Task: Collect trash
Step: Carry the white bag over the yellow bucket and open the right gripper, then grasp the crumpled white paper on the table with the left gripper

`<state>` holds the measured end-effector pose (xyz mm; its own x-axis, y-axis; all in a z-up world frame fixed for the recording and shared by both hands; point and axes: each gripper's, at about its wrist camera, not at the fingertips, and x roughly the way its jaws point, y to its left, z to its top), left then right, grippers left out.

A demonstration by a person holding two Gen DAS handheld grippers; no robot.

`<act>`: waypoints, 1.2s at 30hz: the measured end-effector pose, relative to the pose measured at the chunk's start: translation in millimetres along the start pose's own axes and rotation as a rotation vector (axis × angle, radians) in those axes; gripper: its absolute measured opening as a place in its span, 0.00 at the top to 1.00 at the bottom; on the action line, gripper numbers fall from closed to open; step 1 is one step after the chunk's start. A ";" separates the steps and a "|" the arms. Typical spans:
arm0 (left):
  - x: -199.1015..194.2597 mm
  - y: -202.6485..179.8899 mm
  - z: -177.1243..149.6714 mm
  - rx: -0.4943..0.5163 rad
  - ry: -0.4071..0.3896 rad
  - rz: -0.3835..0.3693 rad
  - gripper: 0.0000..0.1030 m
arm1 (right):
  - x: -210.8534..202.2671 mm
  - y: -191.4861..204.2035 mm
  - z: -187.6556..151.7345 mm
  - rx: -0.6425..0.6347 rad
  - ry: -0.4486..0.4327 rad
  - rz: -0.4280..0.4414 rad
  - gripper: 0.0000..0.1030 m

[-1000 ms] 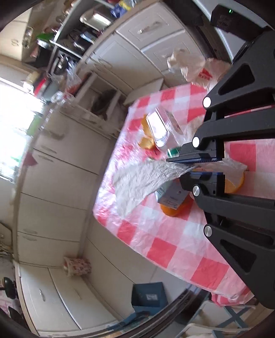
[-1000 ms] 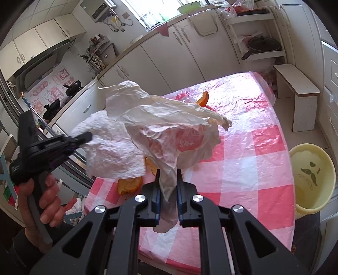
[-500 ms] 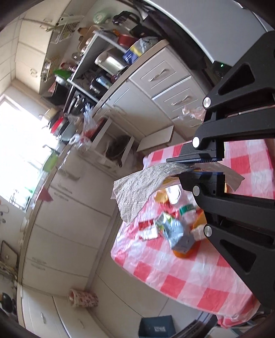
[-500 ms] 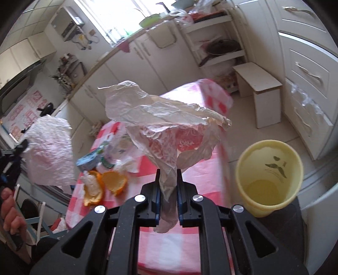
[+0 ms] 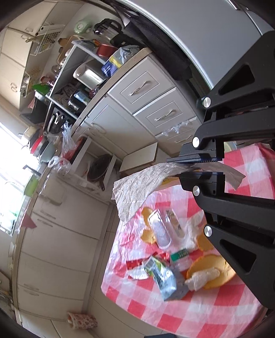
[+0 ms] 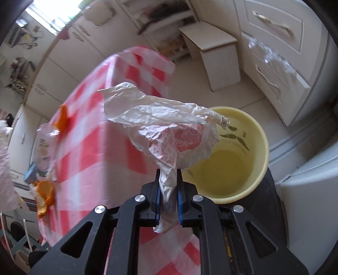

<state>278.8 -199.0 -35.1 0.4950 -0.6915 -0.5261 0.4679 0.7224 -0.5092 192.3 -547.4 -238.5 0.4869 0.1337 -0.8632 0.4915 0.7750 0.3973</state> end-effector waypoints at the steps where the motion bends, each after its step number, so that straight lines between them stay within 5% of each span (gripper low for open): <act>1: 4.9 -5.8 -0.6 0.008 0.006 -0.008 0.94 | 8.9 -8.2 3.5 0.025 0.026 -0.009 0.87; 6: 29.8 -26.1 -6.4 0.028 0.044 -0.039 0.94 | 43.4 -44.0 16.4 0.105 0.109 -0.052 0.85; 8: 39.6 -29.7 -8.6 0.029 0.061 -0.047 0.94 | 57.6 -51.4 19.3 0.113 0.157 -0.059 0.76; 11: 54.1 -36.1 -12.6 0.033 0.081 -0.052 0.94 | 68.3 -56.2 22.6 0.123 0.194 -0.083 0.44; 14: 65.7 -41.1 -16.4 0.037 0.094 -0.052 0.94 | 68.0 -55.8 25.5 0.121 0.225 -0.084 0.36; 20: 65.8 -23.4 -23.2 0.021 0.113 -0.004 0.94 | 35.3 -31.8 39.1 0.069 0.125 0.017 0.33; 24: 64.6 18.1 -38.4 0.035 0.167 0.188 0.92 | 11.4 1.7 44.5 0.008 0.060 0.112 0.33; 29: 69.4 74.4 -56.6 -0.023 0.248 0.348 0.67 | -4.5 52.3 33.6 -0.115 0.044 0.201 0.33; 33: 70.0 77.5 -59.9 0.009 0.248 0.366 0.60 | -9.0 100.6 10.5 -0.292 0.049 0.186 0.33; 36: 72.7 73.6 -62.8 0.031 0.279 0.355 0.54 | 0.4 137.2 -18.6 -0.504 0.047 0.075 0.32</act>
<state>303.2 -196.5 -153.6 0.4147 -0.3733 -0.8299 0.3287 0.9119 -0.2459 246.5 -429.5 -190.1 0.4684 0.2188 -0.8560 0.0420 0.9622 0.2690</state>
